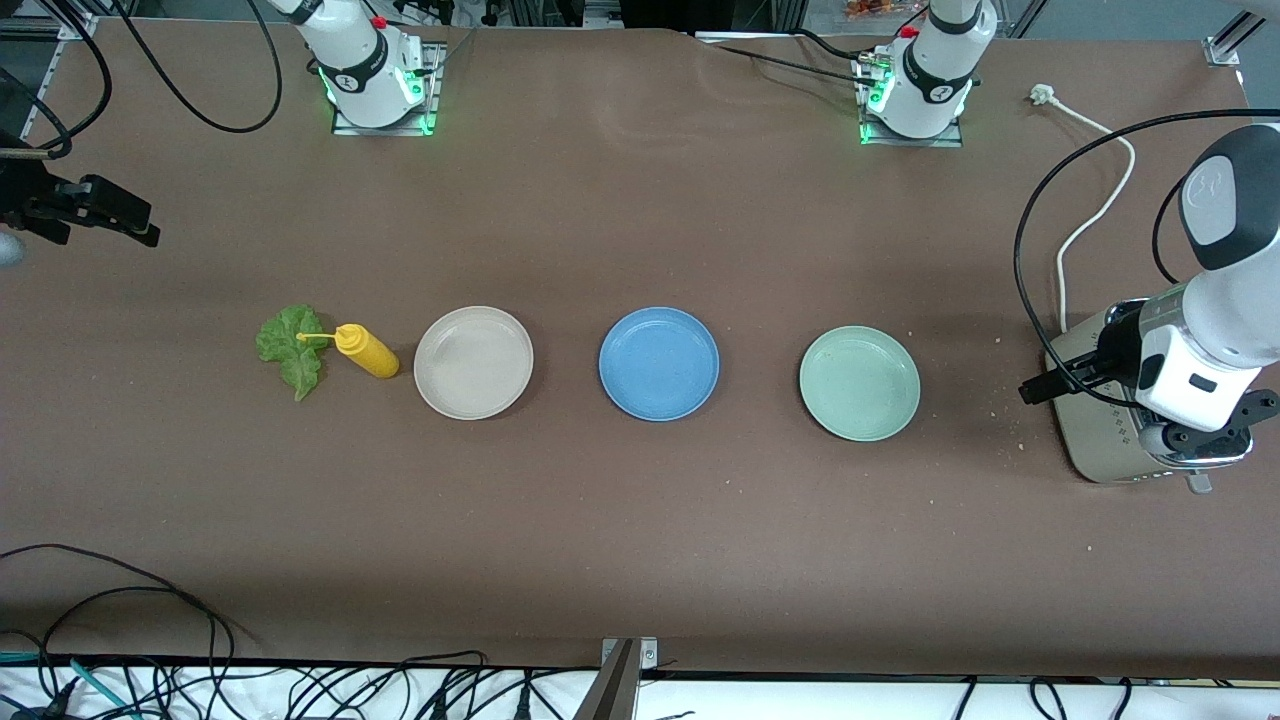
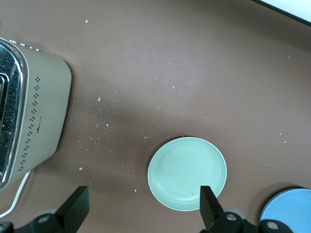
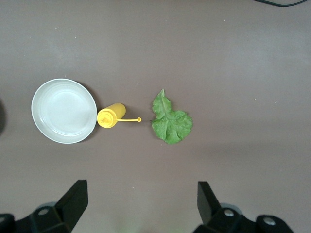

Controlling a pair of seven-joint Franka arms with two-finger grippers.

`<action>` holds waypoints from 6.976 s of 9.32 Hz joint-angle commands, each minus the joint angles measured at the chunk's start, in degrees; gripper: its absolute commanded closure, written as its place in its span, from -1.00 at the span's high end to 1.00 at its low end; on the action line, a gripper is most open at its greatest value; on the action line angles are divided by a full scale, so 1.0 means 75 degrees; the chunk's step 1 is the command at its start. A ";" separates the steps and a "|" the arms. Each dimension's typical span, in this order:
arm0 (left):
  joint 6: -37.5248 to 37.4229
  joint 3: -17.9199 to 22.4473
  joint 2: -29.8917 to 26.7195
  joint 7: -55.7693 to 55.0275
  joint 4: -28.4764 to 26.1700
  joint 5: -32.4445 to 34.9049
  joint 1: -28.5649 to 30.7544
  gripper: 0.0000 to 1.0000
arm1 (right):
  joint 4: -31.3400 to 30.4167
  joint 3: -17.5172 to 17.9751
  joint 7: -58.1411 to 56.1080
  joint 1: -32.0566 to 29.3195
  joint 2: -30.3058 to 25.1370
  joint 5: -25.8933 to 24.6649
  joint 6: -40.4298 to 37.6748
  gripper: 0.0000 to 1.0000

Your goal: Make sandwich in blue plate with both arms

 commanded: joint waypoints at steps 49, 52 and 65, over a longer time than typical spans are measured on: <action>-0.0303 0.1041 -0.0459 0.1452 -0.0318 -0.0069 -0.0345 1.00 | 0.0064 0.0054 0.0073 -0.0036 -0.0053 0.0067 -0.0207 1.00; -0.0291 0.1064 -0.0447 0.1800 -0.0260 -0.0069 -0.0124 1.00 | 0.0064 0.0054 0.0073 -0.0036 -0.0053 0.0067 -0.0218 1.00; 0.1069 0.1088 0.1041 0.4299 -0.0306 0.0938 0.1355 1.00 | 0.0064 0.0054 0.0073 -0.0036 -0.0053 0.0079 -0.0218 1.00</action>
